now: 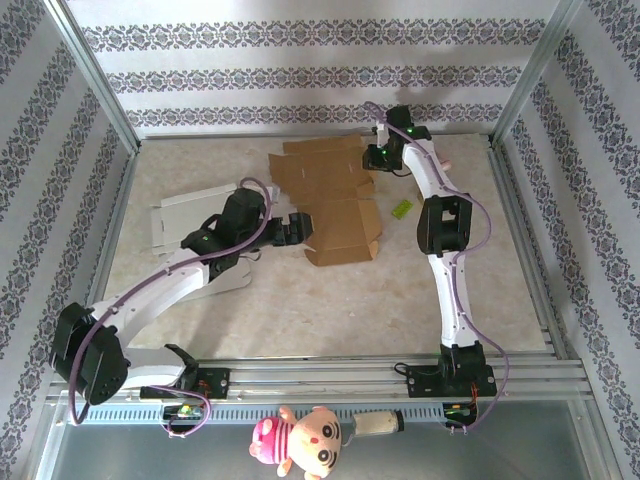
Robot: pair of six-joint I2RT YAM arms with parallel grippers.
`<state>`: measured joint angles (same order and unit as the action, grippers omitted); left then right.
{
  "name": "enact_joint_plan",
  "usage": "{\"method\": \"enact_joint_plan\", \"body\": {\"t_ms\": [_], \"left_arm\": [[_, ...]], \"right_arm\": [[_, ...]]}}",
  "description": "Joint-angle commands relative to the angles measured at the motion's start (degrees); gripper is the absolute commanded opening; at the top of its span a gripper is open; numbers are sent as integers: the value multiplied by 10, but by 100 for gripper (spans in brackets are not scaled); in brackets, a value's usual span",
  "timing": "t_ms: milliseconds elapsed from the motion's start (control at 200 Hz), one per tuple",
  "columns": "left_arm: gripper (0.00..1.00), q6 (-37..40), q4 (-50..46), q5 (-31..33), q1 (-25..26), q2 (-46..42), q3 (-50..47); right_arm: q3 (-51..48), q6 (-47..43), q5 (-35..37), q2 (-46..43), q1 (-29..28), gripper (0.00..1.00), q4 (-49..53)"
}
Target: Fold the paper box
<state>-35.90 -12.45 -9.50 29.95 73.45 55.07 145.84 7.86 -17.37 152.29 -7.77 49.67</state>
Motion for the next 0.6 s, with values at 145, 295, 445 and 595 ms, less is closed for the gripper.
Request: {"method": "enact_joint_plan", "body": {"t_ms": [145,295,445,595], "left_arm": [[98,6,-28,7,-138,51,22],[94,51,-88,6,-184,149,97],[81,39,-98,-89,-187,247,155],[72,-1,-65,-131,-175,300,157]], "right_arm": [[-267,-19,-28,-193,-16,0,-82],[-483,-11,-11,-310,-25,0,-193],[-599,6,9,-373,-26,0,-243],[-668,11,15,-407,-26,0,-280]]}}
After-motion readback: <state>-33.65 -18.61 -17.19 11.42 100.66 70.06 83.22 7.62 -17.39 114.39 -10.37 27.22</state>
